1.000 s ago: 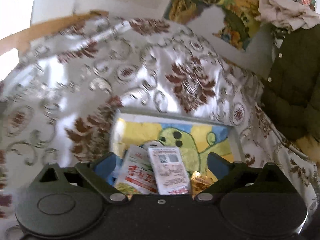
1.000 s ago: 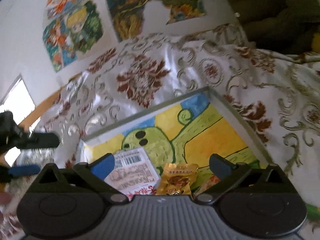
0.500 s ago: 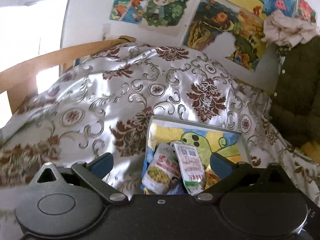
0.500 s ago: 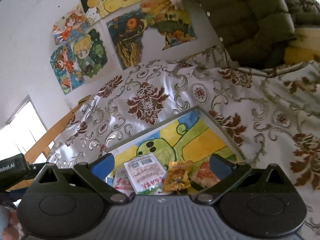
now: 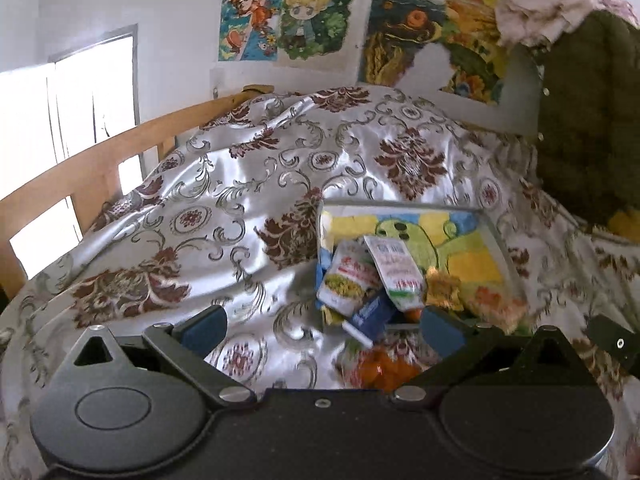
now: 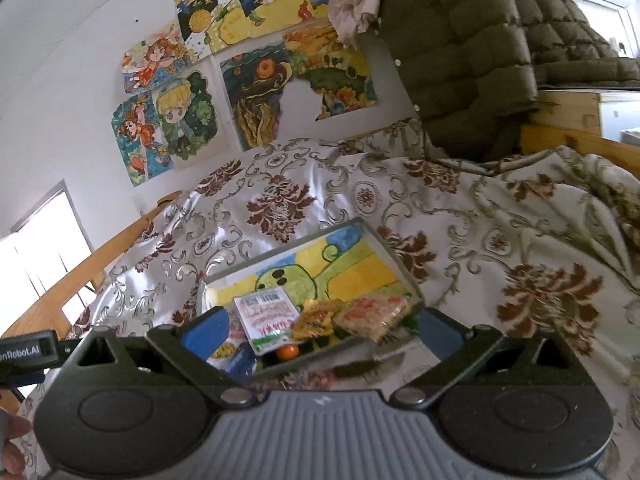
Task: Organize snacks
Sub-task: 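Release the white packet and gold pouch into the tray and withdraw both tools, then move the left tool to the orange dried-fruit bag while the right tool approaches the clear wrapper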
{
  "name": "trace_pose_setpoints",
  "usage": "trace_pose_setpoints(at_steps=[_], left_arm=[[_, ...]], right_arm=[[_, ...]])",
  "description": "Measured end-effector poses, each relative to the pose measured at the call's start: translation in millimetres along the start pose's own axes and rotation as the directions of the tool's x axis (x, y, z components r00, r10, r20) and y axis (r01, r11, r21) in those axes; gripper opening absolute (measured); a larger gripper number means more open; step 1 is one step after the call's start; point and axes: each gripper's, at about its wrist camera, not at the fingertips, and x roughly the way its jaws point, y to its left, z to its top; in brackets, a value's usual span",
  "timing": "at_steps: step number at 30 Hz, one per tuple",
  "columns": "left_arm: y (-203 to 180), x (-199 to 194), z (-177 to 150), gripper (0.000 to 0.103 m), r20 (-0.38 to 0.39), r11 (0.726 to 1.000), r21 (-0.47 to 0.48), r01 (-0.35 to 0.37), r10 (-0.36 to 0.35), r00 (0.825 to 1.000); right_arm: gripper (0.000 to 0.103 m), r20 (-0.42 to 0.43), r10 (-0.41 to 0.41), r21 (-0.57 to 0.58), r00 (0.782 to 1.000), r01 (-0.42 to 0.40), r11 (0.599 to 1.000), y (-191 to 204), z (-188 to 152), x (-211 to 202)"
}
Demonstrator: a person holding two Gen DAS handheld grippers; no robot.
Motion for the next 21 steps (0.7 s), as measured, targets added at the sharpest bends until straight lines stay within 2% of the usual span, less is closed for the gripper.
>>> trace_pose_setpoints(at_steps=[3, 7, 11, 16, 21], left_arm=[[-11.4, -17.1, -14.1, 0.102, 0.007, 1.000, 0.009, -0.023, 0.023, 1.000], [-27.2, -37.1, -33.0, 0.102, 0.004, 0.998, -0.009, -0.058, 0.058, 0.998], [-38.7, -60.6, -53.2, 0.102, -0.006, 0.997, -0.047, -0.055, 0.055, 0.998], [-49.3, -90.8, -73.2, 0.102, -0.005, 0.996, -0.069, -0.055, 0.055, 0.998], [-70.3, -108.7, -59.1, 0.102, 0.057, 0.993, -0.092, -0.080, 0.085, 0.995]], right_arm=[[0.103, -0.016, 0.005, 0.014, 1.000, -0.005, 1.000, -10.7, -10.7, -14.3], [0.103, -0.038, -0.033, -0.002, 0.999, 0.033, 0.999, -27.7, -27.4, -29.8], [0.103, -0.058, -0.056, -0.023, 0.997, 0.054, 0.998, -44.1, -34.5, -58.1], [0.103, -0.026, -0.061, -0.031, 0.998, 0.060, 0.998, -52.4, -19.4, -102.6], [0.103, -0.046, -0.128, -0.050, 0.991, 0.126, 0.991, -35.3, 20.7, -124.9]])
